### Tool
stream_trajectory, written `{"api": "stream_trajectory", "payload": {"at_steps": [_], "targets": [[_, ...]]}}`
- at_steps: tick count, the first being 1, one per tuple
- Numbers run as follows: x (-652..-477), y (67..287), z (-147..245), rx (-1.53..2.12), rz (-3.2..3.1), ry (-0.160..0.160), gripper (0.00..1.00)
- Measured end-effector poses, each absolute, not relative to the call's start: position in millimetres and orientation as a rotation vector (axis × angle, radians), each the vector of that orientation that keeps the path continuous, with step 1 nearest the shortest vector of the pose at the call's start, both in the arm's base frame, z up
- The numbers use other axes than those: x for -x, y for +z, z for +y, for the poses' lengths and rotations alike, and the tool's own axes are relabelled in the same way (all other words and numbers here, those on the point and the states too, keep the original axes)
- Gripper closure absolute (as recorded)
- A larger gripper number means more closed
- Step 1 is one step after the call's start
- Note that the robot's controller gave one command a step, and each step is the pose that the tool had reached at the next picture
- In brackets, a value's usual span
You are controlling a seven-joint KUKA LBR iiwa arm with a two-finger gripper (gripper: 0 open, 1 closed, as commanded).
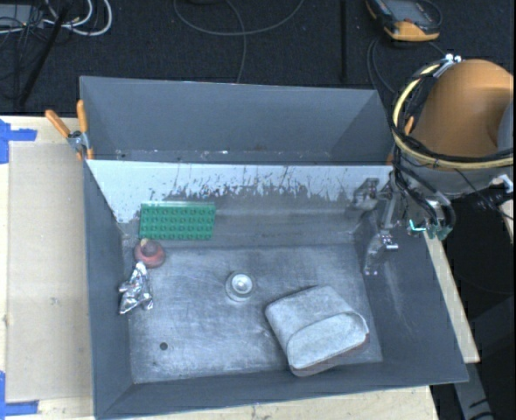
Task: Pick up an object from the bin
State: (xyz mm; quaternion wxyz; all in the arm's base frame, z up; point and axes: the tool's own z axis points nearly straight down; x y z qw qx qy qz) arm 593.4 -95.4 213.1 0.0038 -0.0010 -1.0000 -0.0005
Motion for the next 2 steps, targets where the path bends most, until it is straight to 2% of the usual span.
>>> {"api": "stream_trajectory", "payload": {"at_steps": [1,2], "targets": [[-508.7,99.7,-73.7,-0.196,-3.156,0.008,0.00],[-532.6,77.9,-49.3,-0.312,-3.119,0.018,0.00]]}}
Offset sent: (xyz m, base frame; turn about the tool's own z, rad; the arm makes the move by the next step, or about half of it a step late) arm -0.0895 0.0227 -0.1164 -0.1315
